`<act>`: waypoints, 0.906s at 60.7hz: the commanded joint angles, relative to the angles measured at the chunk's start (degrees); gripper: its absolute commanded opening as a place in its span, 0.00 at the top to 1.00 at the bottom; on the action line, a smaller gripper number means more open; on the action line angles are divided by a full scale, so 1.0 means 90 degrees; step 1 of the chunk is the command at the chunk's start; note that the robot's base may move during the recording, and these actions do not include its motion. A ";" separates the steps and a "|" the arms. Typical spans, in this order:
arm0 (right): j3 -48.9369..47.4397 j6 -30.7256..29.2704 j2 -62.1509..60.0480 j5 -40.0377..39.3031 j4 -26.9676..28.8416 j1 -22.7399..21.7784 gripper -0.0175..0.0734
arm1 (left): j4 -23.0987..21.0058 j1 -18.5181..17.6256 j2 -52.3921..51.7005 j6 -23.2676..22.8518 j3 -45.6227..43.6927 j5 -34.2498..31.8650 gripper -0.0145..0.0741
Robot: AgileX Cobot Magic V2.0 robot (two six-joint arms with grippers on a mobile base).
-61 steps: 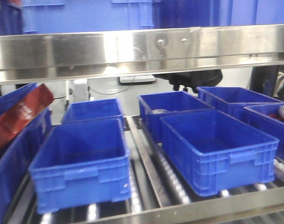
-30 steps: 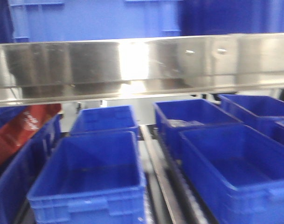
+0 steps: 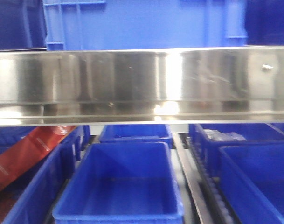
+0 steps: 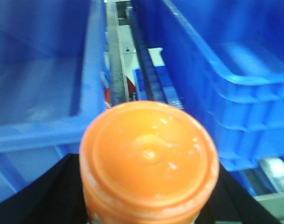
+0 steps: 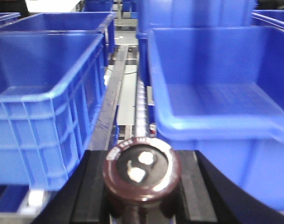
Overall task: Place cylindrical capacitor in blue bin on shelf
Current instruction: 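Drive up to the shelf, stopping before the blue bins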
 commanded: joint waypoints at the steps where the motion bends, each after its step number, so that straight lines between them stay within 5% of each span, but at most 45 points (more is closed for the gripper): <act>1: -0.0011 -0.0006 0.0006 -0.0143 -0.0054 0.0008 0.97 | 0.0001 -0.0040 -0.0021 -0.0001 -0.0057 -0.0180 0.96; 55: -0.0011 -0.0006 0.0006 -0.0143 -0.0054 0.0008 0.97 | 0.0001 -0.0040 0.0004 -0.0001 -0.0057 -0.0180 0.96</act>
